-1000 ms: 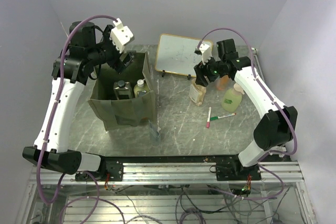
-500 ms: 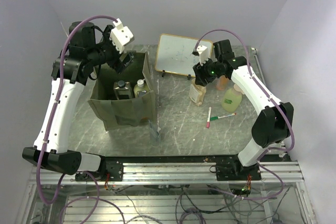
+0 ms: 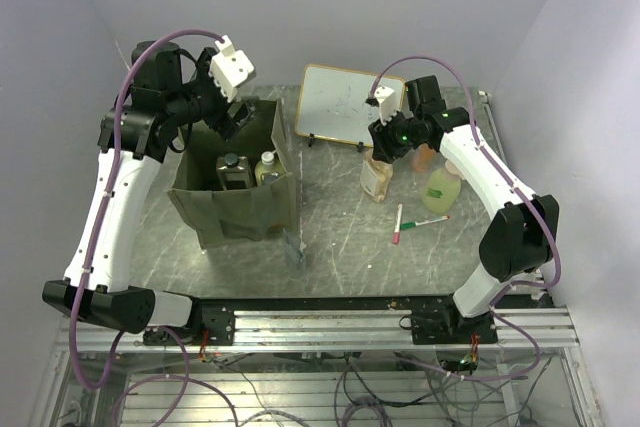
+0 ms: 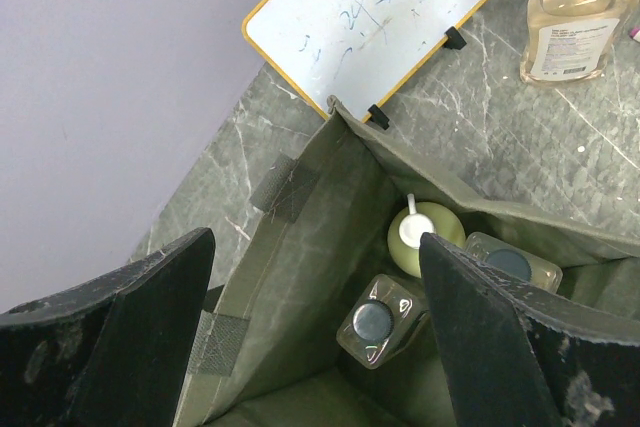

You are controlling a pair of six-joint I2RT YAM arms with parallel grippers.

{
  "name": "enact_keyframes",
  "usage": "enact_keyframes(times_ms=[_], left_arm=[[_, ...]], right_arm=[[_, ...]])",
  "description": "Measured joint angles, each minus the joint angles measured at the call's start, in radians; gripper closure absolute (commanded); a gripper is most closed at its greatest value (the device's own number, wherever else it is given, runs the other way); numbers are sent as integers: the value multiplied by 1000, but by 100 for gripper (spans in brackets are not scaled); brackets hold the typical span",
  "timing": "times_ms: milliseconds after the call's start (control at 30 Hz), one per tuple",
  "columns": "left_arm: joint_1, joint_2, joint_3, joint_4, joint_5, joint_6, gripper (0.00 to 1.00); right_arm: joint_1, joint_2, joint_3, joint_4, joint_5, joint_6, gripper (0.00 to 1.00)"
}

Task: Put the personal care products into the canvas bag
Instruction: Move the care product at the center of the board.

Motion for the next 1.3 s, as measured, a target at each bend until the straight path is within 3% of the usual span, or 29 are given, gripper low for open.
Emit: enact_keyframes(times_ms=[467,700,833,1167,1300], left_arm=[[0,0,0,0,0,4,7],[0,0,0,0,0,6,7],[0,0,0,0,0,7,7],[0,3,0,0,0,25,5],[0,10,0,1,0,27,5]], right_arm=[[5,0,-6,1,6,13,54],[7,0,-11,3,13,15,57],[7,2,-12,5,20,16,65],[15,-4,-14,2,29,65,99],[35,-22,-21,-28,34,119,100]])
